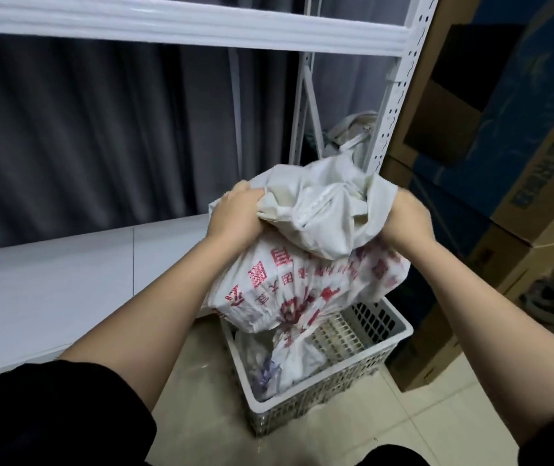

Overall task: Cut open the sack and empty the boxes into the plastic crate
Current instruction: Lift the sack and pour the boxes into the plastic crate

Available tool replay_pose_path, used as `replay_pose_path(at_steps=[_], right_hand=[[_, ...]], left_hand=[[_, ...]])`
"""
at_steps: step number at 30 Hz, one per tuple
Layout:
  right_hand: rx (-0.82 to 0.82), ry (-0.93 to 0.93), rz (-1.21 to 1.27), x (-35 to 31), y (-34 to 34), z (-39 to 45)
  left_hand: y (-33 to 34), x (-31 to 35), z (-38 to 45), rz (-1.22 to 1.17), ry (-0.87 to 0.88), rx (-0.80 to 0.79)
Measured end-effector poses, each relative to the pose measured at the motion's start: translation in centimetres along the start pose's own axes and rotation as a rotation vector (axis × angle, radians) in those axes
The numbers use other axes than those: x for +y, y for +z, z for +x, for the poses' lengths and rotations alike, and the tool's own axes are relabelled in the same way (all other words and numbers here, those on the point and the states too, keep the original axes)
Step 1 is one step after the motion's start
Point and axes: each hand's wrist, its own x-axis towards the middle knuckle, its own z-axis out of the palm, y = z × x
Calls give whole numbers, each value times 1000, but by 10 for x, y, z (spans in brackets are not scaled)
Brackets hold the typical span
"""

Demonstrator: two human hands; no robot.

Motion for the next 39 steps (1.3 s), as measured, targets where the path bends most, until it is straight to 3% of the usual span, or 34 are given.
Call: replay_pose_path(at_steps=[2, 3, 6, 9, 12, 15, 18, 20, 23, 28, 30, 31, 33, 34, 35, 37, 38, 39], right_hand=[[262, -47, -24, -7, -1, 2], [265, -63, -63, -7, 0, 3], [31, -165, -279, 3, 21, -6], [193, -118, -201, 4, 23, -8], [117, -109, -190, 1, 23, -5], [168, -82, -209, 2, 24, -7], [171, -161, -260, 2, 25, -8], [201, -126, -246, 3, 23, -9], [164, -95, -248, 3, 28, -11], [342, -93, -244, 3, 15, -5], [302, -20, -189, 1, 21, -11], [184, -44, -215, 3, 28, -13], [-51, -174, -335, 6, 35, -15], [-54, -203, -353, 7, 34, -13], [40, -184, -334, 6, 31, -13], [285, -63, -232, 1, 24, -17], [288, -17, -193, -1, 25, -19], [179, -29, -214, 0, 27, -23]], left_hand=[[7, -2, -5, -52, 25, 195], [10, -5, -7, -56, 33, 189], [26, -17, -16, 126, 4, -110], [27, -21, -17, 71, 17, 39], [26, -16, -17, 156, 21, -135], [24, -18, -16, 116, 58, 26], [27, -19, -22, 186, 145, -111], [26, -22, -22, 190, 152, -19], [25, -26, -26, 238, 179, -78], [9, -27, -17, 195, 162, 109], [12, -26, -26, 104, 144, 194], [17, -24, -31, 127, 170, 122], [25, -27, -35, 328, 204, -246], [23, -29, -32, 363, 169, -321], [17, -28, -29, 342, 137, -288], [13, -29, -31, 239, 168, 0], [14, -29, -34, 223, 188, 40], [18, -28, -39, 255, 228, -38]])
